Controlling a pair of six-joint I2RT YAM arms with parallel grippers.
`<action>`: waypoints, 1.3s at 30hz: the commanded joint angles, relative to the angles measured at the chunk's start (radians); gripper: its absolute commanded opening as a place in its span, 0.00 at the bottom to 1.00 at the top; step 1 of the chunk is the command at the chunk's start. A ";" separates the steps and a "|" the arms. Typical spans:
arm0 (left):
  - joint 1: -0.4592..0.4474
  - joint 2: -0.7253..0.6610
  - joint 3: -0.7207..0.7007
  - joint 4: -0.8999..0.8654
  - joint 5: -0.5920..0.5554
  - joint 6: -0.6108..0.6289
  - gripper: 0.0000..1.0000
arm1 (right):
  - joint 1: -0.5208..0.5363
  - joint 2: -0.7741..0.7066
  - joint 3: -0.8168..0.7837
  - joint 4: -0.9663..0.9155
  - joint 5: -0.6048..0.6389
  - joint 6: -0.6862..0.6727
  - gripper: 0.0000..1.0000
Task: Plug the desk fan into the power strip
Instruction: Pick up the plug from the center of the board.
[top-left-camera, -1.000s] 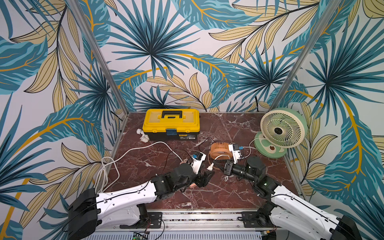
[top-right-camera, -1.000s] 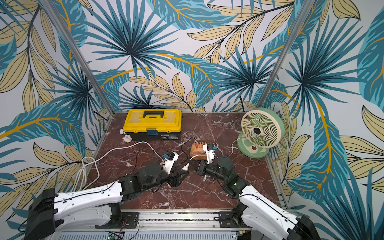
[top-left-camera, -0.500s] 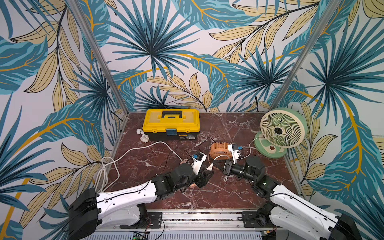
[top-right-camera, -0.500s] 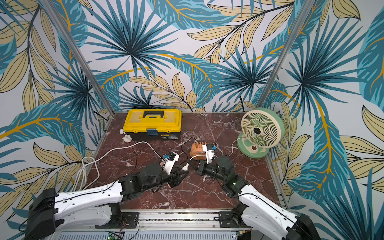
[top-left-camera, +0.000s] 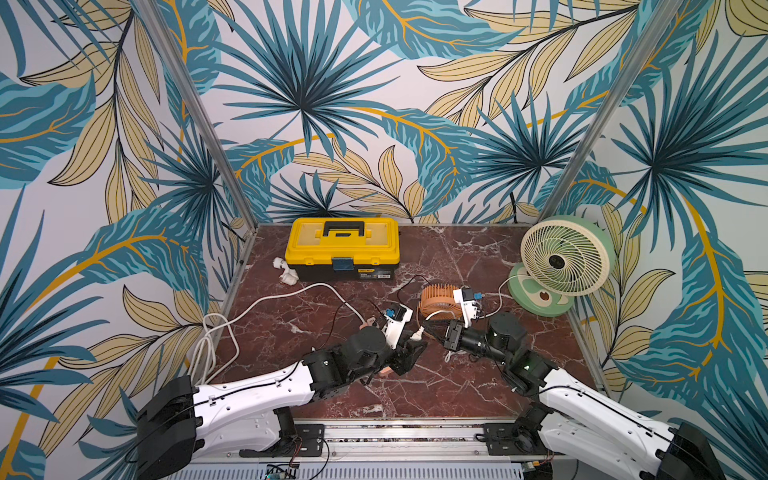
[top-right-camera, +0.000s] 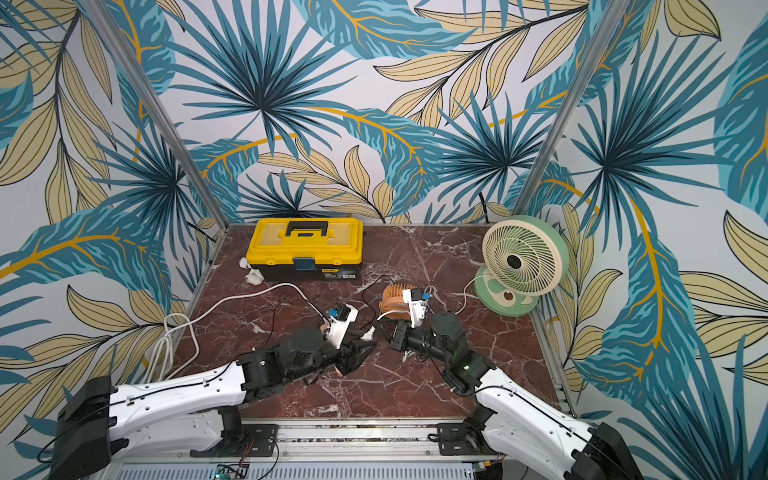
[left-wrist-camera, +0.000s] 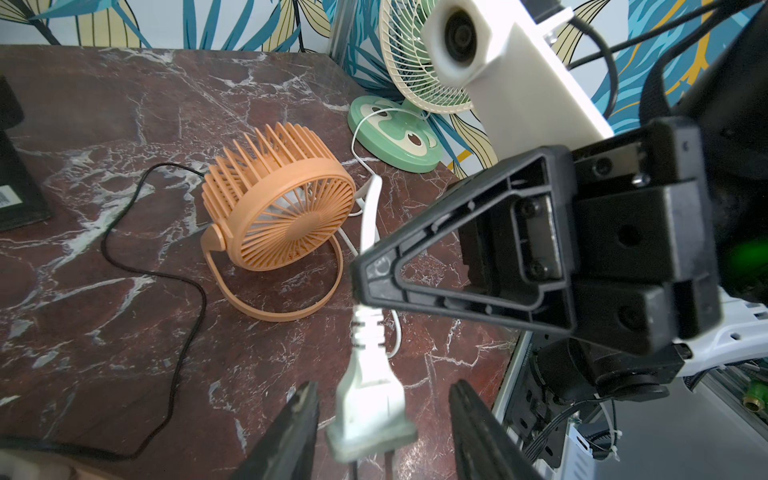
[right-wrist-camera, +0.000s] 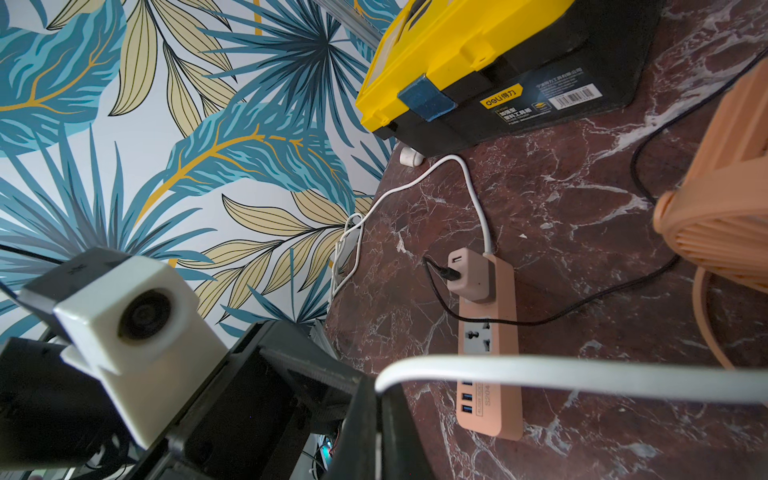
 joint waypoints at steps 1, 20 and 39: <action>-0.002 -0.004 -0.019 0.005 -0.019 0.007 0.53 | 0.008 0.007 -0.010 0.059 0.011 0.012 0.00; -0.002 -0.006 -0.014 -0.022 -0.080 0.033 0.08 | 0.024 0.049 -0.013 0.088 0.013 0.027 0.06; -0.007 -0.079 -0.053 -0.025 0.061 0.146 0.06 | 0.024 0.124 0.059 -0.084 -0.180 0.009 0.50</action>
